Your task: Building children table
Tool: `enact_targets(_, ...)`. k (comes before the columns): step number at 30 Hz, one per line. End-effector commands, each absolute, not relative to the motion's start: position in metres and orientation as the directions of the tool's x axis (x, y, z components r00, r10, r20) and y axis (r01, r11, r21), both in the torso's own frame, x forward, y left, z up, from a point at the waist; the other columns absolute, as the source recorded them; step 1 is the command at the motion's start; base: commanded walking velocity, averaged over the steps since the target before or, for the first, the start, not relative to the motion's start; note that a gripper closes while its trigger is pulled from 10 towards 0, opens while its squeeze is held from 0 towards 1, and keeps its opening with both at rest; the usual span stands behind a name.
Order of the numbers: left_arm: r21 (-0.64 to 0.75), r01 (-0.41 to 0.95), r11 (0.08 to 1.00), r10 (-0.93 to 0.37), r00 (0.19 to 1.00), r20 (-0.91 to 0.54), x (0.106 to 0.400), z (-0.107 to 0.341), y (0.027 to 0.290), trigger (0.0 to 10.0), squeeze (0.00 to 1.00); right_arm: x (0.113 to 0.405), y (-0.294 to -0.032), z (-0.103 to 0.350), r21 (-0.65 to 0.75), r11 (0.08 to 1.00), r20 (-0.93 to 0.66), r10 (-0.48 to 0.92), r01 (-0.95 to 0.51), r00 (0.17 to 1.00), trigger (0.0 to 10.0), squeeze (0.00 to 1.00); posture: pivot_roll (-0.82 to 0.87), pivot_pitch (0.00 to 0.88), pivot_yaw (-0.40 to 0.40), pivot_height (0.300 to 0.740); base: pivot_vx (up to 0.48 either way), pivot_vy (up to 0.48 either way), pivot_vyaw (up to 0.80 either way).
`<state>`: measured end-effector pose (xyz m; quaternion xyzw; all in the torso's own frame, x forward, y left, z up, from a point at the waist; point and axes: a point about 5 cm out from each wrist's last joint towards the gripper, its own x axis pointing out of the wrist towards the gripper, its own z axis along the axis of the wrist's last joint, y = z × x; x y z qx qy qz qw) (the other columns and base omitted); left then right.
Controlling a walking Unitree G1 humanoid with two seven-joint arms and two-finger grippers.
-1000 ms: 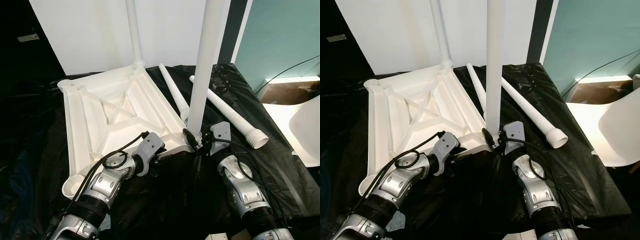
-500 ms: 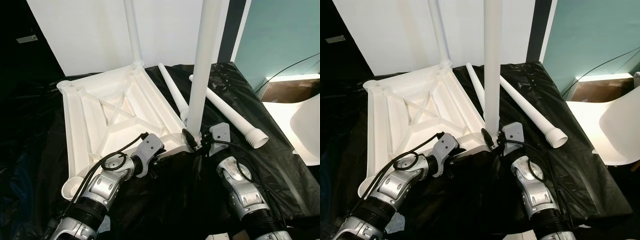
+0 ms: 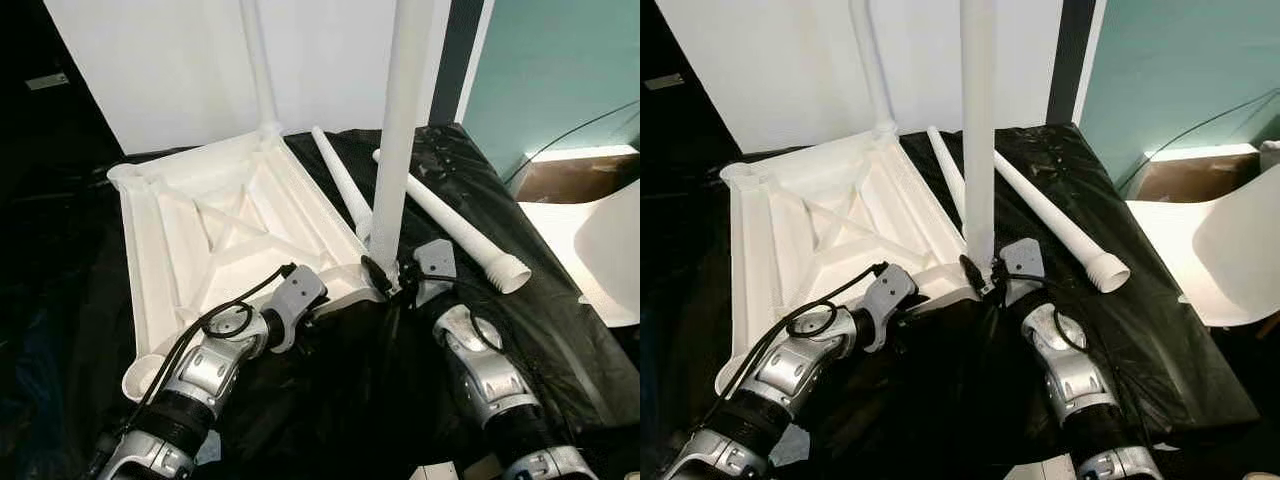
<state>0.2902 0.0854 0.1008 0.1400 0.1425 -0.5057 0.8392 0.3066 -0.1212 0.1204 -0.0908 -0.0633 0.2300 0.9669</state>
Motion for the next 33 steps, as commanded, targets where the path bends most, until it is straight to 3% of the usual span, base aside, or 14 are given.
enact_targets(1,0.028,0.932,0.361,-0.83,0.335,-0.446,0.277,0.085,0.086,10.0,0.0,0.315,-0.149,0.119,-0.294,0.89,0.019,0.37,-0.349,0.929,10.0,0.0,-0.03,0.0,0.056,0.74,0.0,0.0,0.0)
enact_targets(13,0.024,0.94,0.341,-0.833,0.314,-0.455,0.277,0.088,0.084,10.0,0.0,0.325,-0.141,0.128,-0.301,0.86,0.017,0.436,-0.411,0.9,10.0,0.0,-0.03,0.0,0.061,0.74,0.0,0.0,0.0)
enact_targets(15,0.009,0.946,0.325,-0.84,0.293,-0.457,0.274,0.088,0.084,5.1,0.0,0.32,-0.138,0.121,-0.284,0.855,-0.002,0.452,-0.434,0.892,10.0,0.0,-0.02,0.0,0.063,0.74,0.0,0.0,0.0)
enact_targets(16,0.009,0.946,0.325,-0.84,0.293,-0.457,0.274,0.088,0.084,5.1,0.0,0.32,-0.138,0.121,-0.284,0.855,-0.002,0.452,-0.434,0.892,10.0,0.0,-0.02,0.0,0.063,0.74,0.0,0.0,0.0)
enact_targets(18,-0.009,0.949,0.315,-0.852,0.279,-0.444,0.272,0.09,0.083,0.0,0.0,0.315,-0.134,0.116,-0.251,0.861,-0.014,0.455,-0.443,0.891,10.0,0.0,-0.02,0.0,0.06,0.74,0.0,0.0,0.0)
enact_targets(20,-0.013,0.95,0.311,-0.856,0.274,-0.438,0.271,0.091,0.083,0.0,0.0,0.314,-0.133,0.114,-0.237,0.862,-0.019,0.457,-0.448,0.889,10.0,0.0,-0.02,0.0,0.06,0.74,0.0,0.0,0.0)
enact_targets(21,-0.008,0.953,0.304,-0.858,0.27,-0.437,0.271,0.092,0.083,2.0,0.0,0.311,-0.13,0.112,-0.232,0.856,-0.025,0.47,-0.462,0.882,10.0,0.0,-0.02,0.0,0.06,0.74,0.0,0.0,0.0)
enact_targets(22,-0.008,0.953,0.304,-0.858,0.27,-0.437,0.271,0.092,0.083,2.0,0.0,0.311,-0.13,0.112,-0.232,0.856,-0.025,0.47,-0.462,0.882,10.0,0.0,-0.02,0.0,0.06,0.74,0.0,0.0,0.0)
enact_targets(23,-0.002,0.95,0.311,-0.858,0.28,-0.432,0.271,0.093,0.083,6.4,0.0,0.307,-0.127,0.109,-0.225,0.846,-0.033,0.49,-0.484,0.871,10.0,0.0,-0.02,0.0,0.057,0.74,0.0,0.0,0.0)
enact_targets(24,-0.002,0.95,0.311,-0.858,0.28,-0.432,0.271,0.093,0.083,6.4,0.0,0.307,-0.127,0.109,-0.225,0.846,-0.033,0.49,-0.484,0.871,10.0,0.0,-0.02,0.0,0.057,0.74,0.0,0.0,0.0)
enact_targets(25,0.005,0.946,0.324,-0.854,0.295,-0.429,0.273,0.093,0.083,9.6,0.0,0.305,-0.125,0.106,-0.221,0.84,-0.039,0.5,-0.496,0.865,10.0,0.0,-0.02,0.0,0.057,0.74,0.0,0.0,0.0)
enact_targets(26,0.014,0.943,0.333,-0.848,0.306,-0.434,0.273,0.092,0.083,10.0,0.0,0.303,-0.124,0.104,-0.219,0.836,-0.045,0.506,-0.503,0.861,10.0,0.0,-0.02,0.0,0.057,0.74,0.0,0.0,0.0)
enact_targets(33,0.019,0.945,0.328,-0.842,0.301,-0.448,0.272,0.089,0.082,10.0,0.0,0.304,-0.125,0.101,-0.228,0.836,-0.06,0.5,-0.499,0.864,10.0,0.0,-0.02,0.0,0.068,0.74,0.0,0.0,0.0)
